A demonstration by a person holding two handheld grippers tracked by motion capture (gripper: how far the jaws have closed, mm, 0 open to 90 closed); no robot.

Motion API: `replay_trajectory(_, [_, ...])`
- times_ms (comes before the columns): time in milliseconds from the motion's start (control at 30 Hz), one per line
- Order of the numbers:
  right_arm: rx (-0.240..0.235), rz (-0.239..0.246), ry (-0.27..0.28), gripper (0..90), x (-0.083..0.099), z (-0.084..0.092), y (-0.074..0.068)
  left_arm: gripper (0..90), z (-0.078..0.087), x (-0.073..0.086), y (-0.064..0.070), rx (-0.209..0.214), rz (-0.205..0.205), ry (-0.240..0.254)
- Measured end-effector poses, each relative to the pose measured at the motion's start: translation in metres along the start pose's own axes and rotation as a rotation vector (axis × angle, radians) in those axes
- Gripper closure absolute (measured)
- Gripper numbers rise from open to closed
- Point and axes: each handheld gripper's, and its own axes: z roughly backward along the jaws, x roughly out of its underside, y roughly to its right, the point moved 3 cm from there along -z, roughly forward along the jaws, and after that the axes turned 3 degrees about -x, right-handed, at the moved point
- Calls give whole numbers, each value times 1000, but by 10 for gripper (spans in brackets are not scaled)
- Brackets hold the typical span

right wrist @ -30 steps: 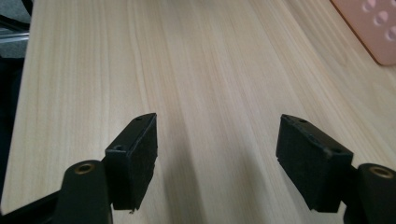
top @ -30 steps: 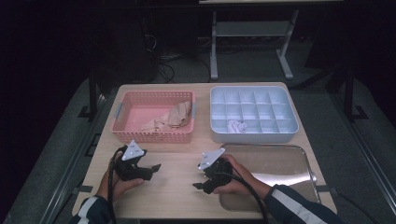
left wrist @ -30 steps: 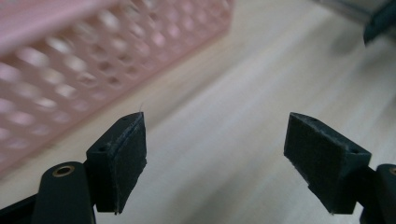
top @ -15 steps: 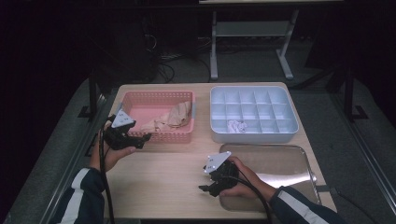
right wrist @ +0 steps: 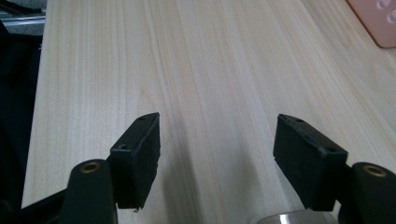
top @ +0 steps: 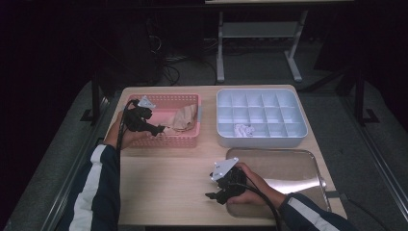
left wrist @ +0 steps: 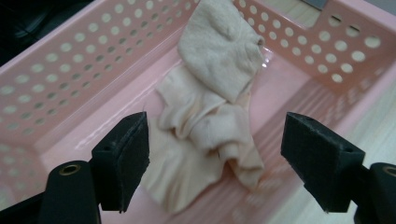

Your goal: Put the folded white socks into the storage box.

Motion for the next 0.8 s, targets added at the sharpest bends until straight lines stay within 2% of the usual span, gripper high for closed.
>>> replay_trajectory(200, [-1,4,-6,315,1,2,1,232,-31,-8,-11,26,-15,-82])
replay_trajectory(300, [-1,-3,-5,315,1,3,1,231,-46,-9,-16,67,-9,-123])
replay_trajectory(333, [3,13,-2,316,1,4,3,231,-51,-10,-17,69,-8,-131])
replay_trajectory(367, [3,-7,-1,316,0,4,3,233,-57,-10,-18,62,-25,-156])
replay_trajectory(400, [4,-7,1,316,0,5,4,257,-59,-11,-18,68,-41,-168])
replay_trajectory(467, [4,2,5,316,0,5,5,261,-64,-14,-19,65,-38,-177])
replay_trajectory(500, [2,-9,0,316,1,5,4,268,-67,-14,-19,59,-55,-200])
replay_trajectory(567, [-6,-12,-7,316,1,4,3,268,-74,-13,-18,84,-77,-248])
replay_trajectory(600, [-7,-11,-9,316,1,4,3,266,-78,-12,-17,100,-96,-287])
replay_trajectory(700, [-15,-3,-12,315,1,5,1,253,-86,-11,-15,95,-134,-342])
replay_trajectory(733, [-16,10,-8,315,1,5,2,257,-89,-10,-14,111,-165,-383])
replay_trajectory(767, [-18,0,-12,315,1,5,1,257,-92,-8,-11,118,-185,-421])
replay_trajectory(800, [-19,-3,-14,314,2,5,1,250,-94,-8,-11,118,-188,-427])
